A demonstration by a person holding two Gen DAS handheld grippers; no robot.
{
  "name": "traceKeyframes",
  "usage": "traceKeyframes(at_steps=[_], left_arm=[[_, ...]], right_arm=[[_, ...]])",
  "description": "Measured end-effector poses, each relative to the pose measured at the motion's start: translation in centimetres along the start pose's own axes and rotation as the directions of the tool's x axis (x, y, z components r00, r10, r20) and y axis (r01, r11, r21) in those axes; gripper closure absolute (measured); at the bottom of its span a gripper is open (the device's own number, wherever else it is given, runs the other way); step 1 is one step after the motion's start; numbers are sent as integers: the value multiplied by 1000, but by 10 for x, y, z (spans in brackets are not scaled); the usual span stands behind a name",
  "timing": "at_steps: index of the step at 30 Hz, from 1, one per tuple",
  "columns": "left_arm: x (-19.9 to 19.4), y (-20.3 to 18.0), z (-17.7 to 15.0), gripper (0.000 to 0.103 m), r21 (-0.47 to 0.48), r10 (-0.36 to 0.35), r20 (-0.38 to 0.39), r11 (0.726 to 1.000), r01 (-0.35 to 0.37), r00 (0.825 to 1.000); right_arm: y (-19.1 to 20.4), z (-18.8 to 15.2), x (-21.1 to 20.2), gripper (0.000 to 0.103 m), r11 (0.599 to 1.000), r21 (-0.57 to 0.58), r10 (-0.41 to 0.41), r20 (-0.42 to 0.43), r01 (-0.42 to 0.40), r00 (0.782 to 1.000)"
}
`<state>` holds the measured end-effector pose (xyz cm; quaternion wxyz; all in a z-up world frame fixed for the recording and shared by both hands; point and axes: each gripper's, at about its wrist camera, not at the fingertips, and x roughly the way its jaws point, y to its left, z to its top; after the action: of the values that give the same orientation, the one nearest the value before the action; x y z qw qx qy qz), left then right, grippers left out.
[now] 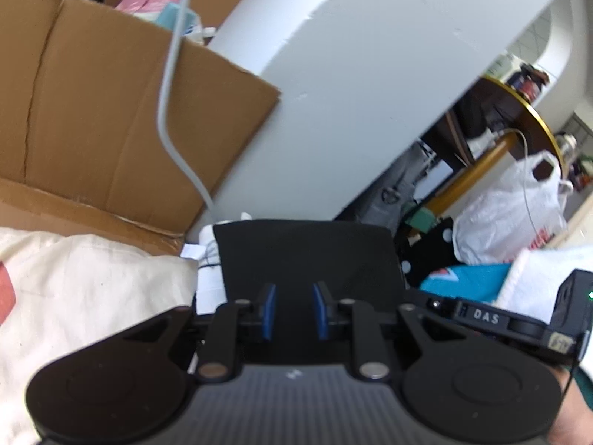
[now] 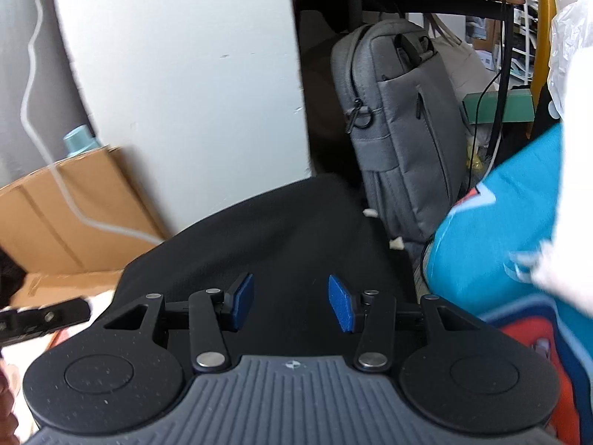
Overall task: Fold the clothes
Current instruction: 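Press the black shorts flat with both grippers on the stack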
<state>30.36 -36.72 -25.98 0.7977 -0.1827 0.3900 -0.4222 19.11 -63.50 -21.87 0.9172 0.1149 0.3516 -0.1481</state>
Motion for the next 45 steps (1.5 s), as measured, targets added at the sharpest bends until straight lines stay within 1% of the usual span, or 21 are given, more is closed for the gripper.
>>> traceKeyframes(at_steps=[2, 6, 7, 9, 11, 15, 18, 24, 27, 30, 32, 34, 39, 41, 43, 45], left_arm=[[-1, -4, -2, 80, 21, 0, -8, 1000, 0, 1000], [0, -7, -7, 80, 49, 10, -23, 999, -9, 1000], [1, -8, -9, 80, 55, 13, -26, 998, -12, 1000], [4, -8, -13, 80, 67, 21, -38, 998, -18, 999], [8, -8, -18, 78, 75, 27, -46, 997, -24, 999], [18, -7, -29, 78, 108, 37, -61, 994, -30, 997], [25, -6, -35, 78, 109, 37, -83, 994, -27, 996], [25, -4, -33, 78, 93, 35, -95, 995, -26, 995], [23, -3, -27, 82, 86, 37, -94, 996, -29, 995], [21, 2, -20, 83, 40, 46, -84, 998, -43, 995], [21, 7, -14, 83, -4, 44, -76, 999, -44, 996], [22, 10, -12, 83, -22, 42, -76, 999, -44, 996], [21, 2, -10, 83, 36, 71, -76, 997, -68, 995], [18, -4, -7, 80, 62, 81, -77, 995, -77, 994], [14, -9, -6, 71, 75, 68, -83, 995, -62, 994], [10, -15, -8, 69, 97, 56, -94, 994, -47, 994]], right_arm=[[10, -12, -11, 53, 998, -56, 11, 3, -11, 1000], [22, -28, -21, 53, 994, -98, 42, -17, -44, 999], [26, -34, -24, 53, 990, -129, 50, -17, -52, 999], [29, -41, -26, 53, 987, -146, 67, -31, -71, 997], [29, -47, -27, 53, 985, -154, 78, -44, -84, 996], [25, -64, -25, 53, 984, -164, 61, -91, -76, 994], [21, -80, -28, 53, 975, -219, 27, -97, -48, 995], [-4, -100, -40, 53, 982, -187, 10, -90, -27, 996], [-16, -107, -47, 53, 986, -164, -8, -92, -7, 996], [-30, -114, -55, 53, 993, -122, -10, -106, -3, 994], [-36, -119, -60, 53, 993, -118, -20, -114, 6, 993], [-41, -124, -65, 53, 992, -122, -29, -123, 14, 992], [-45, -129, -72, 53, 988, -148, -65, -146, 43, 987], [-47, -128, -77, 53, 988, -145, -78, -154, 56, 985], [-49, -127, -84, 53, 989, -131, -84, -152, 64, 985], [-49, -126, -92, 53, 992, -111, -69, -140, 53, 988]])
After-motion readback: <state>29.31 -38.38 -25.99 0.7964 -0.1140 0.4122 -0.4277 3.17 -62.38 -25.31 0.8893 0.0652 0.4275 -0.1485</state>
